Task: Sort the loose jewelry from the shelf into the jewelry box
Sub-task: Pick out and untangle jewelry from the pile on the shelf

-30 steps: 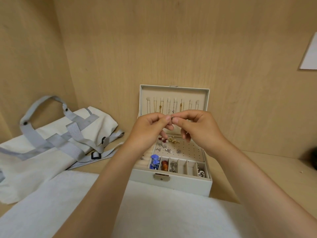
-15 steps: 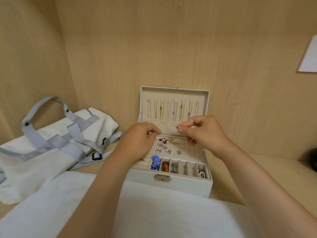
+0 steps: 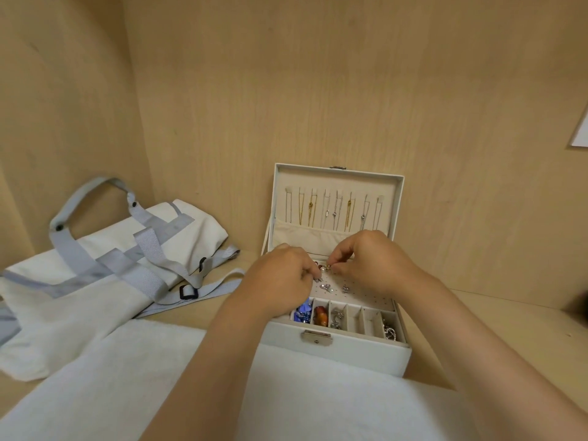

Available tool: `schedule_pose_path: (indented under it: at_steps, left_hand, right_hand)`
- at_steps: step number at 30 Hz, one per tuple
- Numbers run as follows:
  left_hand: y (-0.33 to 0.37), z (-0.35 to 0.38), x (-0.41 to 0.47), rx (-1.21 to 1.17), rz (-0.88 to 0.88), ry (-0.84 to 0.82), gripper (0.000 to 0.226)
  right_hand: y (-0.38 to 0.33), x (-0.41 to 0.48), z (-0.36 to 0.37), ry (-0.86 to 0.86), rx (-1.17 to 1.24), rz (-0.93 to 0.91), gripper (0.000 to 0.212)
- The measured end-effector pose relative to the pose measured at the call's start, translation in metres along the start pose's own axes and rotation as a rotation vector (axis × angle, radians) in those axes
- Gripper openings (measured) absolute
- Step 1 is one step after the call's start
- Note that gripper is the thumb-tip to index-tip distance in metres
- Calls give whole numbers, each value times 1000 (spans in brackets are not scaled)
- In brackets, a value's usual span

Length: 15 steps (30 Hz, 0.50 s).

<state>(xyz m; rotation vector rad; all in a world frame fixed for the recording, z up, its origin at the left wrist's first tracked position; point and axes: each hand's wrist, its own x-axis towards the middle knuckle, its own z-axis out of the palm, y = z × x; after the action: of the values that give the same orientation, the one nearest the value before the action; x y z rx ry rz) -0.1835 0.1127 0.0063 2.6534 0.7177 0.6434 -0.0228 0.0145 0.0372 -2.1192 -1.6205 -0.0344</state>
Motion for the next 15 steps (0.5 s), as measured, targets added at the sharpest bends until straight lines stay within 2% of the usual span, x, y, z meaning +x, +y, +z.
schedule_pose_path:
  at_steps: [5, 12, 15]
  left_hand:
    - [-1, 0, -1, -25, -3, 4, 27]
    - [1, 1, -3, -32, -4, 22, 23]
    - [2, 1, -3, -38, -10, 28, 22]
  right_hand:
    - [-10, 1, 7, -3, -252, -60, 13]
    - [-15, -1, 12, 28, -313, -102, 11]
    - [-13, -2, 10, -10, -312, -109, 11]
